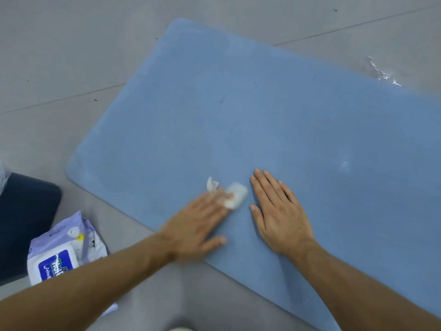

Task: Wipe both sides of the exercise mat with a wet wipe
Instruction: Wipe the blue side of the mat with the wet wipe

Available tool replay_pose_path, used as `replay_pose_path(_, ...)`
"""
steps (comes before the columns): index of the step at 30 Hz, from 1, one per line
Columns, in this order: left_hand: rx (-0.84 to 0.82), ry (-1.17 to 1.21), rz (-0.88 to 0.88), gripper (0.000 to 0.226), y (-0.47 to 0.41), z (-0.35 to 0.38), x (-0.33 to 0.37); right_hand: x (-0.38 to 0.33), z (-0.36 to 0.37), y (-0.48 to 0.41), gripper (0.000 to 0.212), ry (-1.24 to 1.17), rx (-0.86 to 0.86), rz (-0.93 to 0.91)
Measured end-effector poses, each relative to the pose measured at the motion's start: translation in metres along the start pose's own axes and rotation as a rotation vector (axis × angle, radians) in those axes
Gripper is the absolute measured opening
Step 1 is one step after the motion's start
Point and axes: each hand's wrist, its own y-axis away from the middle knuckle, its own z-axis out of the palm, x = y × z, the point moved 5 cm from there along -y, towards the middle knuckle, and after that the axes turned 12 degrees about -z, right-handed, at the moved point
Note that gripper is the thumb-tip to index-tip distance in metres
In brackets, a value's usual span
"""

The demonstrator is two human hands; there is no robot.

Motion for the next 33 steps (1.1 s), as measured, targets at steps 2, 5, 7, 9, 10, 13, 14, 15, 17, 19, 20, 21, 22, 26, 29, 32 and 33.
replay_pose_path(2, -0.074, -0.068, 0.203, 0.079, 0.019, 0.013, 0.049, 0.001, 0.001, 0.0, 0.06, 0.013, 0.0, -0.004)
replay_pose_path(5, -0.093, -0.176, 0.261, 0.076, 0.031, 0.02, 0.066, 0.0, 0.0, 0.001, 0.058, 0.019, 0.014, 0.0)
replay_pose_path(7, -0.086, -0.155, 0.235, 0.073, 0.018, 0.014, 0.045, 0.001, -0.001, 0.001, 0.058, 0.015, 0.025, 0.001)
replay_pose_path(9, -0.087, -0.123, 0.185, 0.071, -0.002, 0.006, 0.014, 0.0, -0.002, 0.001, 0.058, -0.011, 0.026, 0.004)
replay_pose_path(10, -0.074, -0.112, 0.138, 0.071, -0.014, 0.001, -0.004, 0.001, -0.002, 0.0, 0.058, -0.024, 0.02, 0.01)
replay_pose_path(13, -0.025, -0.075, -0.123, 0.075, -0.053, -0.025, -0.066, 0.001, -0.003, 0.0, 0.058, -0.028, -0.005, 0.024)
replay_pose_path(14, -0.018, -0.066, -0.235, 0.08, -0.065, -0.036, -0.085, 0.001, -0.002, 0.001, 0.058, -0.026, -0.01, 0.027)
replay_pose_path(15, -0.019, -0.072, -0.339, 0.084, -0.074, -0.044, -0.102, 0.001, -0.003, 0.001, 0.058, -0.027, -0.014, 0.029)
replay_pose_path(17, -0.041, -0.096, -0.467, 0.087, -0.084, -0.055, -0.121, 0.001, -0.002, 0.001, 0.058, -0.029, -0.019, 0.028)
replay_pose_path(19, -0.023, -0.074, -0.47, 0.088, -0.087, -0.055, -0.119, 0.001, -0.002, 0.0, 0.058, -0.031, -0.017, 0.027)
replay_pose_path(20, 0.003, -0.046, -0.42, 0.09, -0.085, -0.053, -0.109, 0.001, -0.002, 0.0, 0.058, -0.033, -0.012, 0.028)
replay_pose_path(21, 0.014, -0.026, -0.333, 0.09, -0.08, -0.048, -0.095, 0.001, -0.002, 0.0, 0.058, -0.034, -0.006, 0.029)
replay_pose_path(22, 0.004, -0.023, -0.224, 0.088, -0.072, -0.038, -0.075, 0.001, -0.003, 0.0, 0.058, -0.033, -0.002, 0.028)
replay_pose_path(26, -0.026, -0.066, 0.127, 0.078, -0.01, -0.001, 0.023, 0.001, -0.002, 0.0, 0.058, -0.033, 0.02, 0.006)
replay_pose_path(29, -0.086, -0.174, 0.227, 0.078, 0.022, 0.011, 0.048, 0.002, 0.0, 0.0, 0.057, -0.014, 0.025, 0.003)
replay_pose_path(32, -0.103, -0.132, 0.207, 0.074, 0.003, 0.003, 0.019, 0.001, -0.002, 0.0, 0.057, -0.035, 0.035, 0.003)
replay_pose_path(33, -0.102, -0.116, 0.166, 0.074, -0.011, 0.0, 0.003, 0.001, -0.003, 0.0, 0.058, -0.043, 0.031, 0.007)
